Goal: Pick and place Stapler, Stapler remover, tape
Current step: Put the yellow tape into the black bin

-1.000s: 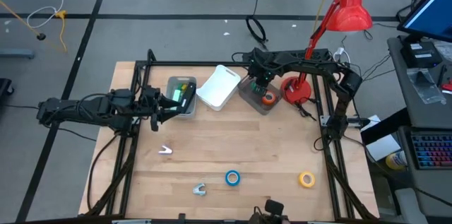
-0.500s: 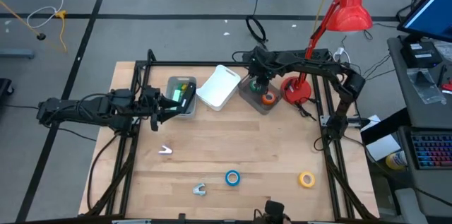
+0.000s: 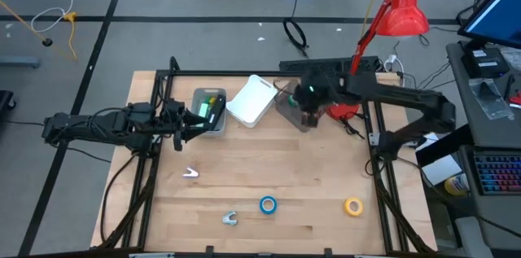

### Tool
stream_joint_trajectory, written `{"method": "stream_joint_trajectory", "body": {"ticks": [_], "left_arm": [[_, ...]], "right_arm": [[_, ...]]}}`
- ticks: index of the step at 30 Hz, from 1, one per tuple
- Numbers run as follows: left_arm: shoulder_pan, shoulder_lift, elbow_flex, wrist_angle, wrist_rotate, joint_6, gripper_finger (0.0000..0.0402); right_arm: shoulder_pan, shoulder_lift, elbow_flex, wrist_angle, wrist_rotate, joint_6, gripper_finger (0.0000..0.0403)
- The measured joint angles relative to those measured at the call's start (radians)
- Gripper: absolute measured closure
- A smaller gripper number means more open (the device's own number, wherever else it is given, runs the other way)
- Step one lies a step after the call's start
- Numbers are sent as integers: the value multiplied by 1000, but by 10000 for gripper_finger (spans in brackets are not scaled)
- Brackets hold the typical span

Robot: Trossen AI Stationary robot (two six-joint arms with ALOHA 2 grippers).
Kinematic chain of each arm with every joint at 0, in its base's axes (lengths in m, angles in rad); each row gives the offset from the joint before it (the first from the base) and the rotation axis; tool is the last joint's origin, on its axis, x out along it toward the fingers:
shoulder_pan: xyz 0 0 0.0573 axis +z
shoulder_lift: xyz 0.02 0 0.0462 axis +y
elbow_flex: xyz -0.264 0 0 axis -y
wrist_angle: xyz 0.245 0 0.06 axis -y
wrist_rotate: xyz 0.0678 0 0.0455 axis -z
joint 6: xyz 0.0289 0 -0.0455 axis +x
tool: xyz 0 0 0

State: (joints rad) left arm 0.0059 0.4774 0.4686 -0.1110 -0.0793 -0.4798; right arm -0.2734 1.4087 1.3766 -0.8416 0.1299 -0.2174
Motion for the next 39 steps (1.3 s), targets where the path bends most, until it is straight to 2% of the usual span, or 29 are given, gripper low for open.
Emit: {"method": "stream_joint_trajectory", "body": {"ticks": [4,8,12,15,20,27,33,39], "left_arm": [[0,0,0,0,54,-21,188],[0,0,0,-16,125,-11,188],[-1,0,0,-62,159,6,188],[-1,0,0,-112,159,-6,188],[0,0,0,-152,160,-19,188],[-1,0,0,-146,166,59,188],[-2,-1,0,-89,216,144,188],[-2,-29,0,-57,273,186,188]], "right_arm": [[153,-77,0,-58,0,152,328],[309,-132,0,-112,-2,370,338],[455,-143,0,-198,-8,581,345],[541,-130,0,-293,-71,735,346],[645,-95,0,-404,-185,941,346],[764,-66,-4,-529,-214,1148,346],[840,-66,-79,-523,-252,1327,346],[890,-66,-214,-405,-346,1379,319]]}}
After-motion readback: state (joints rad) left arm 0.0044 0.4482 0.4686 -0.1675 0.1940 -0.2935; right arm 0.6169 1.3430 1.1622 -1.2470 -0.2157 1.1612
